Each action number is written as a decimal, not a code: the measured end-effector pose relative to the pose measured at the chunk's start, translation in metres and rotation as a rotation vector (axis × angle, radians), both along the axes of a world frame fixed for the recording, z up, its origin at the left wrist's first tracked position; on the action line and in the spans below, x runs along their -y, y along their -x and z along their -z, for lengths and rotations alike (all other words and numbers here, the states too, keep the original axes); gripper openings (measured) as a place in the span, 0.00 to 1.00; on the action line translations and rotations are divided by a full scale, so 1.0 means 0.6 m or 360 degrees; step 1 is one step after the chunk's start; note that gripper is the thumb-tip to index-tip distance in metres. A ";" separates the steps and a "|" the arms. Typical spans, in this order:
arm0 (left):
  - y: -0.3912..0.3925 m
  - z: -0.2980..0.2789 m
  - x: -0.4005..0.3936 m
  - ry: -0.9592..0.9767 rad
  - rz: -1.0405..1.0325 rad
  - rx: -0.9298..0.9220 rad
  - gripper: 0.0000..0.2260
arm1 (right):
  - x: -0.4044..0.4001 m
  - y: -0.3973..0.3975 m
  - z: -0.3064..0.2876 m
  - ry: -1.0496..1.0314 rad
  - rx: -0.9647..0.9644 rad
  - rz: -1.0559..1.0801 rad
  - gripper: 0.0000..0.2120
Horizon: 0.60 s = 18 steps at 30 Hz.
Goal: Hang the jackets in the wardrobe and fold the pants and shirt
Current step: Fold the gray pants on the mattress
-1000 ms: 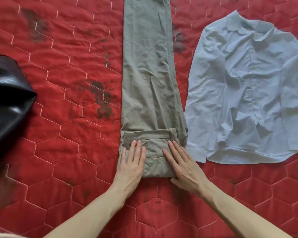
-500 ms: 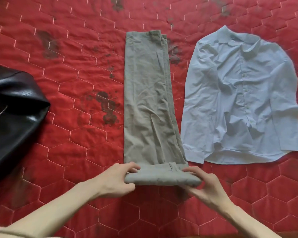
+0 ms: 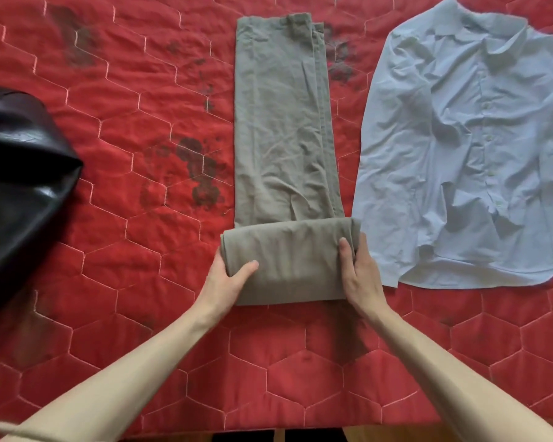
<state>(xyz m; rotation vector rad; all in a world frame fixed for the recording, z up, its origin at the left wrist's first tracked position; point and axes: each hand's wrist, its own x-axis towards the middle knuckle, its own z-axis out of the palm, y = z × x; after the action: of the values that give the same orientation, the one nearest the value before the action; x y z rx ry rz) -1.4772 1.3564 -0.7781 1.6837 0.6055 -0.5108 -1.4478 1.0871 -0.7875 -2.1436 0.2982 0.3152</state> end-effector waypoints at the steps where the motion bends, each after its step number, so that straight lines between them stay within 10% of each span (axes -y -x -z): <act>1: 0.002 0.007 0.000 -0.0050 0.0067 0.0028 0.27 | -0.001 -0.008 0.012 0.0106 0.0040 -0.0030 0.17; 9: -0.022 0.044 0.008 -0.0265 0.0067 0.0241 0.23 | -0.017 -0.043 0.062 0.0565 0.0045 0.0125 0.15; 13: -0.013 0.039 0.041 -0.0909 0.0012 0.0281 0.29 | -0.034 -0.034 0.053 0.0698 0.0104 0.0322 0.19; 18: -0.006 0.048 0.048 -0.1590 0.0824 0.0996 0.29 | -0.018 -0.015 0.054 0.0889 0.0596 -0.0431 0.28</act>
<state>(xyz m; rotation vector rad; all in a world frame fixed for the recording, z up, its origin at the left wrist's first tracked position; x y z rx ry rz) -1.4736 1.3278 -0.8069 2.8120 -0.1091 0.0368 -1.4387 1.0978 -0.8197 -2.7414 -0.1431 -0.0335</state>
